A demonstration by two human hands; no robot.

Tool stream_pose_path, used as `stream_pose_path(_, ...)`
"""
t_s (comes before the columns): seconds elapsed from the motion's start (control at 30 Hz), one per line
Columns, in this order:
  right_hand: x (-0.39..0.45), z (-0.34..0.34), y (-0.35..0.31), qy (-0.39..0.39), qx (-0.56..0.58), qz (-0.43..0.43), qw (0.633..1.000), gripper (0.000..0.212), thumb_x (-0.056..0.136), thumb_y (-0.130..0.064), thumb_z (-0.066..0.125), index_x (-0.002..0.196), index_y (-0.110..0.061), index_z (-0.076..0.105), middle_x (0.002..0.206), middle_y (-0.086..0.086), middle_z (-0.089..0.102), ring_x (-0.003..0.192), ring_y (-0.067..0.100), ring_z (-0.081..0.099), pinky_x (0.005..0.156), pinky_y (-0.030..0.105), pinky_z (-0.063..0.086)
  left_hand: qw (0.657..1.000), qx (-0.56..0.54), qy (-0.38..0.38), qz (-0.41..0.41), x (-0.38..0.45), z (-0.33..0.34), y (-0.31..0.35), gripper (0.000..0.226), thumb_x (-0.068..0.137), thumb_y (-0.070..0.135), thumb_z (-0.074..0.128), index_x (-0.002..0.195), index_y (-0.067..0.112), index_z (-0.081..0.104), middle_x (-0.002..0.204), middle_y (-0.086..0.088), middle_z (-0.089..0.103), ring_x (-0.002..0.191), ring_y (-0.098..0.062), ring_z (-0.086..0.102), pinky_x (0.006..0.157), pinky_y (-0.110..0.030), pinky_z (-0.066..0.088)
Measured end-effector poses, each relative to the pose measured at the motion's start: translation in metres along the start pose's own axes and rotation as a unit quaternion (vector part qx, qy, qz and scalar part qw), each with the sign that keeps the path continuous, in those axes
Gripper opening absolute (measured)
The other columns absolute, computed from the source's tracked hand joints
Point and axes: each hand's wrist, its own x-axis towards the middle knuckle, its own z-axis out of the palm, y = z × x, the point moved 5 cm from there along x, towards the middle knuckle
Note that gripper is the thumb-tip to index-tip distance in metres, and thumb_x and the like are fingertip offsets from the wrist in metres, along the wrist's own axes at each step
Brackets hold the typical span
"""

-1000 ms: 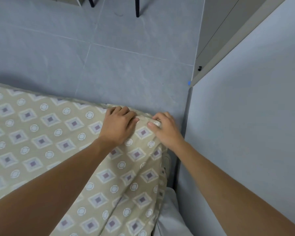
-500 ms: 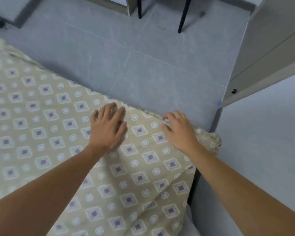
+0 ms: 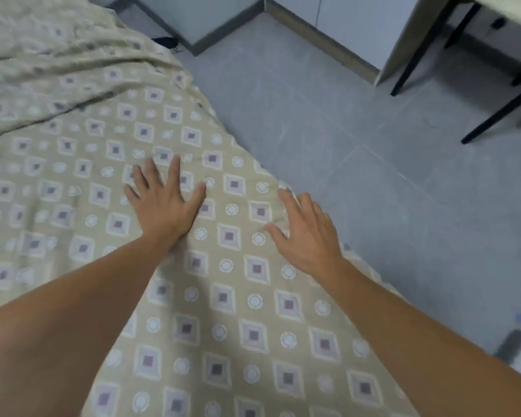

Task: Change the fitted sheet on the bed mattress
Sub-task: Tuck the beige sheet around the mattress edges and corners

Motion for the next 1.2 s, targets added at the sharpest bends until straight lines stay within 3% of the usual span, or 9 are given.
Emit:
stream_pose_path(0.1,0.07,0.013,-0.041,-0.002,0.009,-0.045,0.999,0.073,0.098,-0.059,0.052,0.161,-0.03,0.028,0.135,0.007,0.046,0.118,0.032,0.053,0.094,0.047,0.05,0.999,-0.031,0.039,0.012,0.007,0.014,-0.009,0.076,0.098,0.078,0.028,0.164,0.046,0.01,0.176,-0.007,0.004,0.161,-0.033,0.0,0.126,-0.064,0.003)
stream_pose_path(0.4,0.212,0.056,-0.128,-0.014,0.01,-0.064,0.998,0.072,0.102,-0.057,0.041,0.165,-0.032,0.017,0.146,0.01,0.043,0.121,0.034,0.054,0.089,0.05,0.053,0.999,-0.032,0.031,0.003,0.018,0.033,-0.019,0.077,0.097,0.069,0.032,0.166,0.042,0.011,0.176,-0.004,0.0,0.162,-0.031,-0.005,0.126,-0.062,0.004)
stream_pose_path(0.6,0.254,0.061,-0.155,-0.027,0.03,-0.104,0.994,0.071,0.104,-0.057,0.039,0.166,-0.034,0.015,0.16,0.008,0.033,0.131,0.033,0.048,0.095,0.051,0.052,0.998,-0.036,0.057,0.01,0.017,0.031,-0.02,0.079,0.096,0.067,0.034,0.166,0.034,0.023,0.175,-0.01,0.007,0.162,-0.035,0.001,0.125,-0.065,0.008)
stream_pose_path(0.8,0.29,0.068,-0.175,-0.027,0.032,-0.092,0.995,0.065,0.106,-0.056,0.035,0.165,-0.039,0.015,0.148,0.009,0.045,0.119,0.032,0.057,0.09,0.048,0.053,0.998,-0.036,0.043,0.005,0.024,0.035,-0.019,0.081,0.093,0.066,0.042,0.165,0.034,0.025,0.175,-0.012,0.008,0.161,-0.037,0.004,0.124,-0.067,0.011)
stream_pose_path(1.0,0.293,0.072,-0.177,-0.053,0.035,-0.072,0.995,0.068,0.105,-0.06,0.034,0.165,-0.043,0.008,0.158,0.008,0.043,0.133,0.031,0.056,0.094,0.051,0.057,0.999,-0.037,0.006,-0.004,0.022,0.033,-0.021,0.081,0.093,0.066,0.044,0.165,0.033,0.027,0.174,-0.015,0.009,0.161,-0.04,0.005,0.123,-0.069,0.012)
stream_pose_path(1.1,0.291,0.072,-0.182,-0.053,0.02,-0.075,0.996,0.069,0.105,-0.057,0.036,0.167,-0.041,0.009,0.16,0.004,0.042,0.125,0.029,0.061,0.088,0.046,0.059,0.999,-0.033,0.004,0.003,0.024,0.035,-0.022,0.081,0.093,0.067,0.046,0.164,0.034,0.028,0.174,-0.016,0.012,0.16,-0.041,0.008,0.124,-0.068,0.011)
stream_pose_path(1.2,0.293,0.068,-0.186,-0.054,0.011,-0.051,0.997,0.07,0.105,-0.054,0.04,0.167,-0.039,0.013,0.148,0.001,0.051,0.11,0.027,0.065,0.081,0.044,0.059,0.999,-0.033,-0.016,-0.001,0.025,0.03,-0.023,0.084,0.09,0.067,0.05,0.164,0.034,0.029,0.173,-0.017,0.016,0.16,-0.041,0.012,0.124,-0.067,0.012)
